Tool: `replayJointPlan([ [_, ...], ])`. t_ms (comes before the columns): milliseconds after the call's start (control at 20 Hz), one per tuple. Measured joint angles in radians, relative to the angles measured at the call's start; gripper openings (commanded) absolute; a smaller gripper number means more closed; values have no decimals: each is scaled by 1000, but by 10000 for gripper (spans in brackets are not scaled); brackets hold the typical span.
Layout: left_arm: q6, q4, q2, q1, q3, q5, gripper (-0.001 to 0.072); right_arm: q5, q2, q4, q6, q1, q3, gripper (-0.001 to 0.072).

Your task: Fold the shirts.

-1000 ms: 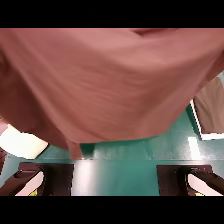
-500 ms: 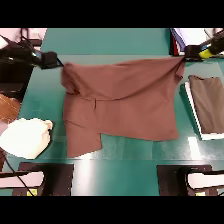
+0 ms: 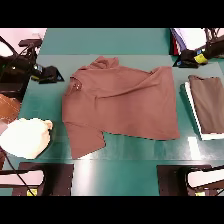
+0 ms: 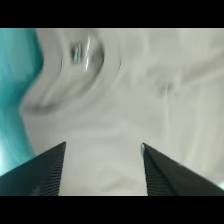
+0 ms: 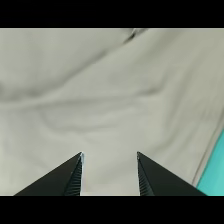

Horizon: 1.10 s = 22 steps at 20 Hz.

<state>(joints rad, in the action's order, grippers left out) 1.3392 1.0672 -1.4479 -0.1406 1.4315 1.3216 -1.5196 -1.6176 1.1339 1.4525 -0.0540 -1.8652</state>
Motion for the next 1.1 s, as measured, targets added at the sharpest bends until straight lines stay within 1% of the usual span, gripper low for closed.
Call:
replayJointPlan([
  [200, -2, 26, 145, -19, -287, -30, 555, -6, 162, -74, -34, 33, 261, 387],
  [400, 0, 45, 233, -25, -534, -87, 555, 45, 308, -107, -45, 43, 495, 387],
  [550, 9, 30, 253, -27, -640, -139, 555, 76, 384, -114, -49, 46, 612, 387],
  [750, 13, -14, 262, -27, -716, -217, 552, 106, 447, -119, -50, 47, 696, 387],
  [800, 13, -32, 264, -28, -728, -230, 430, 112, 457, -119, -50, 47, 707, 387],
  [850, 13, -43, 264, -27, -737, -245, 212, 118, 464, -120, -50, 47, 715, 387],
  [900, 13, -47, 264, -27, -744, -256, 83, 119, 470, -121, -51, 47, 719, 387],
  [950, 9, -64, 265, -27, -748, -266, 25, 120, 473, -120, -51, 47, 724, 387],
  [1100, -18, -104, 266, -27, -750, -275, 24, 114, 483, -112, -51, 58, 753, 387],
])
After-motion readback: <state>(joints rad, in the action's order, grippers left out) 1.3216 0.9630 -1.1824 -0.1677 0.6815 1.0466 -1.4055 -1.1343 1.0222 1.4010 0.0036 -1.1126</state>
